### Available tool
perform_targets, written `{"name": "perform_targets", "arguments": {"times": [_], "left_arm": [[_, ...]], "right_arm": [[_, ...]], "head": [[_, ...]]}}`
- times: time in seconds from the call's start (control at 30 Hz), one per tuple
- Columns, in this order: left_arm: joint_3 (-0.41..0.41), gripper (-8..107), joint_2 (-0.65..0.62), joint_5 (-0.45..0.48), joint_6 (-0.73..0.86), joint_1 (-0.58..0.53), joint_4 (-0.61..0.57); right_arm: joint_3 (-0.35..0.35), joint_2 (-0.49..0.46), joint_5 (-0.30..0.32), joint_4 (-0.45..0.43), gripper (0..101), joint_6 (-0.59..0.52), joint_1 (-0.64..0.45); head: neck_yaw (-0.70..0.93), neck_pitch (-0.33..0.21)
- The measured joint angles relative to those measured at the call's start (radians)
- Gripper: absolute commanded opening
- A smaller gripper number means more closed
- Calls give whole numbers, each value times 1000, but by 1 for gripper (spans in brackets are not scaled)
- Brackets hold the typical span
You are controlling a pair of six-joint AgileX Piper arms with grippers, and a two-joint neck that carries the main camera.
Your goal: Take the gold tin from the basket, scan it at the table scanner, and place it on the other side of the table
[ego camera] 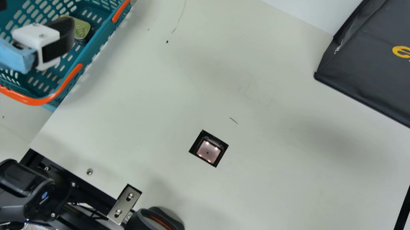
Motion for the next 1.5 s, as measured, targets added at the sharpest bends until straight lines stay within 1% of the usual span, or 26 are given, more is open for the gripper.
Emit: {"name": "perform_targets", "arguments": {"times": [0.33, 0.5, 0.67, 0.9, 1.13, 1.27, 1.37, 1.5], "left_arm": [[4, 90, 65, -60, -106, 164, 24], [-5, 90, 94, -68, -111, 237, 16], [-11, 90, 124, -61, -71, 309, -10], [-15, 90, 194, -56, 53, 414, -78], [-34, 90, 297, -50, 253, 548, -166], [-48, 90, 363, -45, 377, 615, -196], [-52, 90, 405, -41, 473, 654, -212], [-52, 90, 455, -41, 573, 674, -214]], "right_arm": [[0, 0, 0, 0, 95, 0, 0], [0, 0, 0, 0, 95, 0, 0], [0, 0, 0, 0, 95, 0, 0], [0, 0, 0, 0, 95, 0, 0], [0, 0, -1, 0, 95, 0, 0], [0, 0, -1, 0, 95, 0, 0], [0, 0, -1, 0, 95, 0, 0], [0, 0, -1, 0, 95, 0, 0]], "head": [[0, -2], [0, -2], [0, 0], [0, 0], [0, 0], [2, -2], [0, -2], [0, -2]]}}
